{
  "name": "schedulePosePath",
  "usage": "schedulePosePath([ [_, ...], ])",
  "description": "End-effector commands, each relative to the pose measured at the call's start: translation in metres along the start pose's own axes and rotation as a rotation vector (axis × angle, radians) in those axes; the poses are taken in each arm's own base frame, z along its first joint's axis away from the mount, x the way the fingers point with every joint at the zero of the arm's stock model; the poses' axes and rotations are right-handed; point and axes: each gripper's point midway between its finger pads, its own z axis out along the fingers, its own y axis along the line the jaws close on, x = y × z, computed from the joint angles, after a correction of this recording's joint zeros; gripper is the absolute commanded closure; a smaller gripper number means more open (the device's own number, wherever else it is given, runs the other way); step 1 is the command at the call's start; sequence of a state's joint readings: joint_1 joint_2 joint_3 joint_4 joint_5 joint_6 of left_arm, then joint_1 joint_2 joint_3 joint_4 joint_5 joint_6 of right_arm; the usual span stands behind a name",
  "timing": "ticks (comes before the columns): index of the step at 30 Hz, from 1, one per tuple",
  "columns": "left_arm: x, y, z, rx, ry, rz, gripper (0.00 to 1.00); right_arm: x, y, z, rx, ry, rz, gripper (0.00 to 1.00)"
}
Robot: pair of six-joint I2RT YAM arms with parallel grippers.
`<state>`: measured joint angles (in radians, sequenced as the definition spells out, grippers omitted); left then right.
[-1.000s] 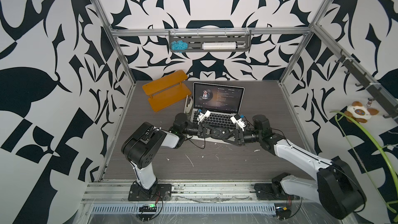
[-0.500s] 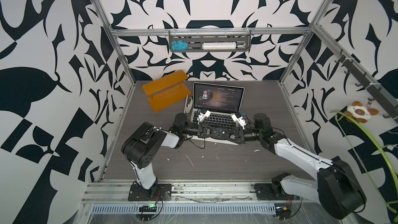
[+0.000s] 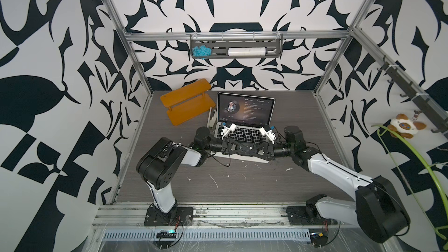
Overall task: Remove the wireless mouse receiver from the laptop
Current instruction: Close the lid on the mouse.
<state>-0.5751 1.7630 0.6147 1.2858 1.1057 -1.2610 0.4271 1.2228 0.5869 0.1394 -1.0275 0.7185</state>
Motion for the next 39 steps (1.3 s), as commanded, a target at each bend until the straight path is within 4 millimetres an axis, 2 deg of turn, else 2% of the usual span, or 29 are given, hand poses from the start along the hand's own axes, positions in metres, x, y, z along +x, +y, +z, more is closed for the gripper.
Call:
schedulePosePath([
  [1,0.000,-0.015,0.005,0.039,0.031,0.050,0.96,-0.007,-0.017,0.007,0.112,-0.020,-0.020,0.71],
  [8,0.003,-0.019,0.010,0.048,0.040,0.057,0.98,-0.004,-0.032,0.024,0.219,0.010,-0.034,0.67],
  [17,0.005,-0.023,0.011,0.057,0.042,0.060,0.98,-0.008,-0.049,0.029,0.318,-0.017,-0.031,0.57],
  [22,0.007,-0.024,0.010,0.059,0.039,0.062,0.98,-0.007,-0.052,0.033,0.318,-0.015,-0.032,0.52],
  [25,0.010,-0.016,0.008,0.037,0.037,0.050,0.98,-0.007,-0.038,0.034,0.248,-0.016,-0.047,0.44],
  [28,0.014,-0.007,0.004,0.022,0.038,0.037,0.98,-0.014,-0.018,0.026,0.154,-0.054,-0.063,0.38],
  [34,0.015,0.008,-0.003,0.004,0.028,0.009,0.98,-0.027,0.012,-0.008,-0.008,-0.141,-0.061,0.35],
  [39,0.013,0.008,-0.002,0.012,0.027,0.011,0.98,-0.028,0.017,-0.011,-0.045,-0.149,-0.042,0.35],
])
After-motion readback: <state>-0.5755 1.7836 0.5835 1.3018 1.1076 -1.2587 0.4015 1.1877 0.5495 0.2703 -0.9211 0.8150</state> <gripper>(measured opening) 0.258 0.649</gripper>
